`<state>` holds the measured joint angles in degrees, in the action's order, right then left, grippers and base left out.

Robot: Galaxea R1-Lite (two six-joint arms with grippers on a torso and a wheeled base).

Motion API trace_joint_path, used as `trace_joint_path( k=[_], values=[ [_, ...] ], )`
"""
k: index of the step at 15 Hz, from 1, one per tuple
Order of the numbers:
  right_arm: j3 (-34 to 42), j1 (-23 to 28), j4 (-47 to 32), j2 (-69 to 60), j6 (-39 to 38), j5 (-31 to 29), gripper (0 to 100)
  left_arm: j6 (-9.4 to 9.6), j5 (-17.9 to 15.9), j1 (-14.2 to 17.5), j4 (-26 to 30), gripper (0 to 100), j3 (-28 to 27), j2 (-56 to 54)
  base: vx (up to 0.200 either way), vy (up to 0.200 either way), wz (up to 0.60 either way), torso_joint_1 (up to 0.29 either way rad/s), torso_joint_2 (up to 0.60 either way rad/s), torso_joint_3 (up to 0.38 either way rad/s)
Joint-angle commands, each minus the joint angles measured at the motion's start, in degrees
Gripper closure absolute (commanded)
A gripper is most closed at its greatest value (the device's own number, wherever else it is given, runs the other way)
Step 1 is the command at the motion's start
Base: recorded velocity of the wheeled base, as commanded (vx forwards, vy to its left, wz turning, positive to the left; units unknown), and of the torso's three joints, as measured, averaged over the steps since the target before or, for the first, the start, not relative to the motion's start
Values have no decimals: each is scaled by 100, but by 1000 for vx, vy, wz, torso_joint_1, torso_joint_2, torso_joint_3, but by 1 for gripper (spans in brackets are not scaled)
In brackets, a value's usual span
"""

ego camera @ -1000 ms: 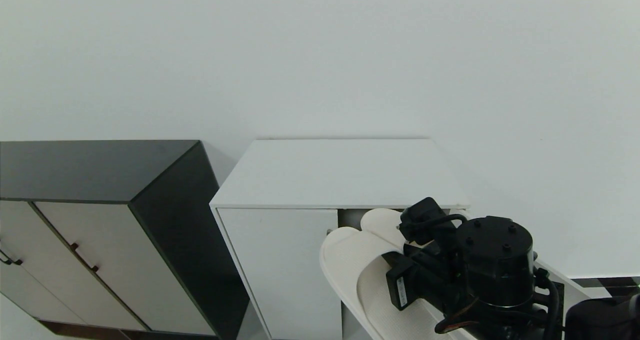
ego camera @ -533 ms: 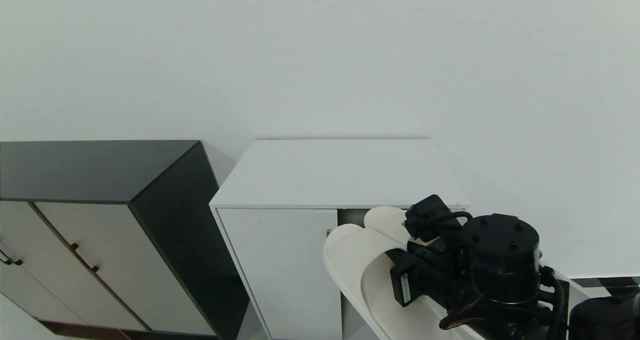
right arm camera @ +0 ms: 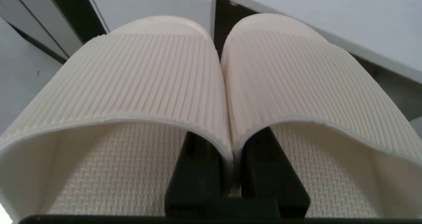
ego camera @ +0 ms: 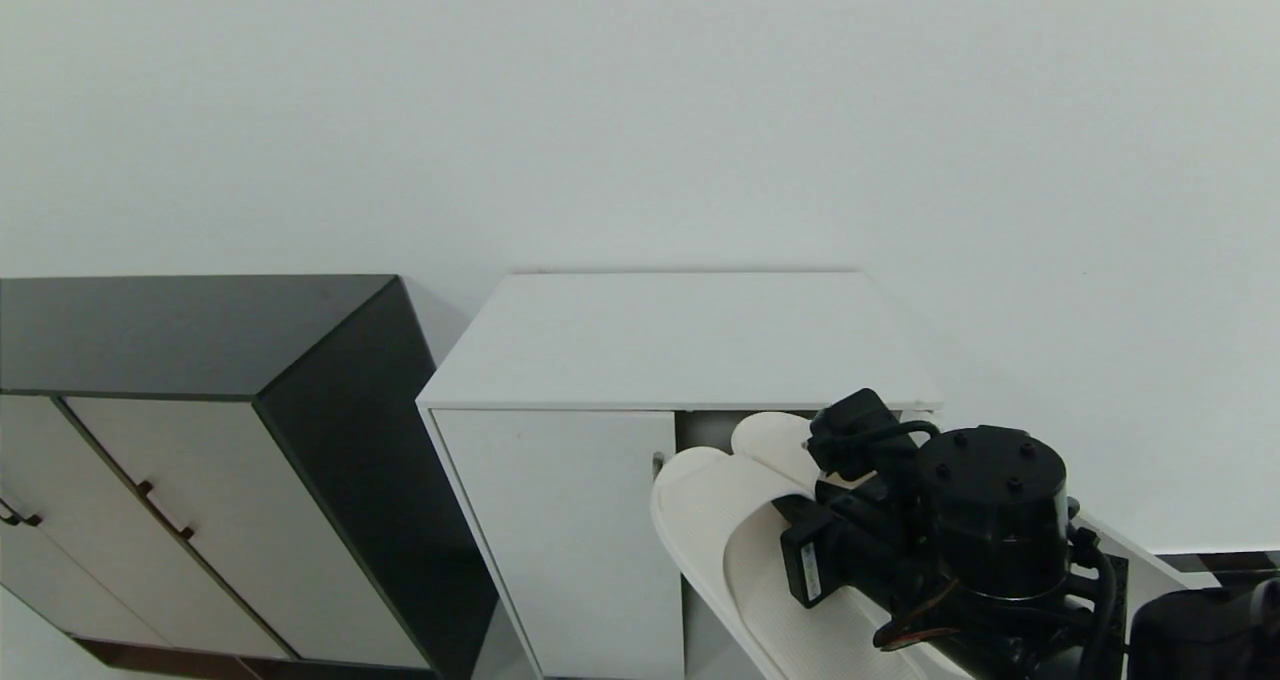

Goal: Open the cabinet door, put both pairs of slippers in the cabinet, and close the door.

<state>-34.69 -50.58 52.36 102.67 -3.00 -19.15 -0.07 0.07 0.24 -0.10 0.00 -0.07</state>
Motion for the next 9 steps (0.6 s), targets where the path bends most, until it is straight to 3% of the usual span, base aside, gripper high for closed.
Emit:
trace_joint_path(
  k=[1,9],
  values=[
    [7,4,2,25,1,-1,100,-1,1,2,1,100,0,7,0,0,0,-173,393,222],
    [15,4,11,-1,10,-27,100,-10,1,2,1,100,0,7,0,0,0,-221,532,306]
  ],
)
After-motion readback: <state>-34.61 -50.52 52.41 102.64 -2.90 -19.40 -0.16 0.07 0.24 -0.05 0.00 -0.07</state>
